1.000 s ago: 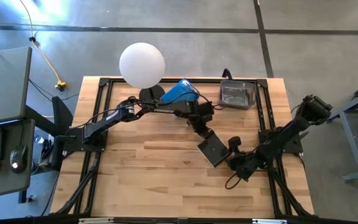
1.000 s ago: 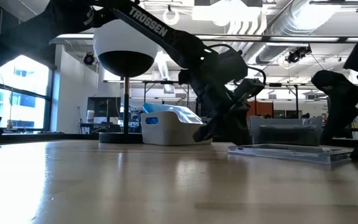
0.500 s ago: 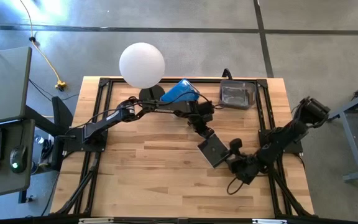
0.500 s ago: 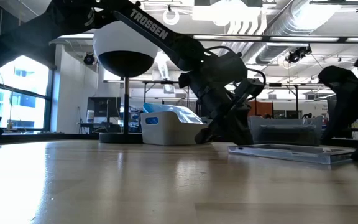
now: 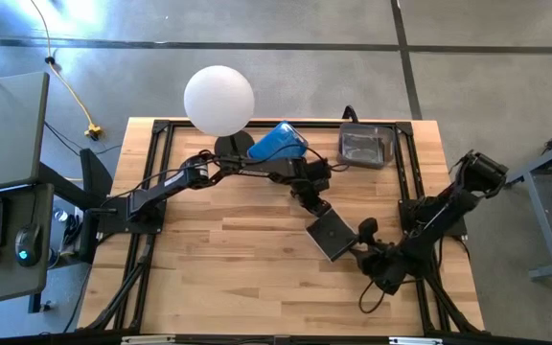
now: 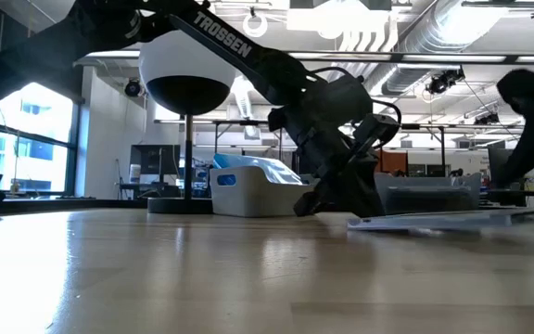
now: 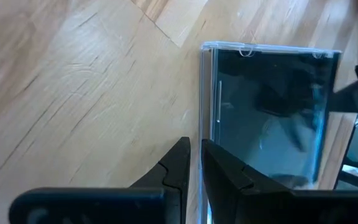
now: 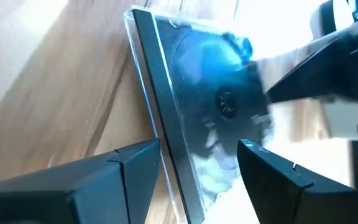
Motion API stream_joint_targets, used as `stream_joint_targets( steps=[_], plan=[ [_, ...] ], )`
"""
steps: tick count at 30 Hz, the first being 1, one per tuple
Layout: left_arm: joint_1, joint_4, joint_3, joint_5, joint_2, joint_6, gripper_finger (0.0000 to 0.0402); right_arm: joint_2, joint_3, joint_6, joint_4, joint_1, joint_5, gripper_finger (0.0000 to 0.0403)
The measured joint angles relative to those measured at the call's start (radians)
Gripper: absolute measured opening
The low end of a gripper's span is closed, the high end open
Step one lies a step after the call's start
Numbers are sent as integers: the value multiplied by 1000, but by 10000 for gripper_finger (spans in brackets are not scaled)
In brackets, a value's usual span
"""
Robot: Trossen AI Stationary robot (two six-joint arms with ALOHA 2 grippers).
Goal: Pick & place jewel cases by type
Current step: Put the black CD case into the black bin
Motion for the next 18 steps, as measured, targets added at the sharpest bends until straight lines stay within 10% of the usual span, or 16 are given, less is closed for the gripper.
stream_joint_targets(
  steps=[18],
  plan=[
    [-32,21,3,-40,-1,-43,43,-2,11,-92,-3,5,-53,208]
  ],
)
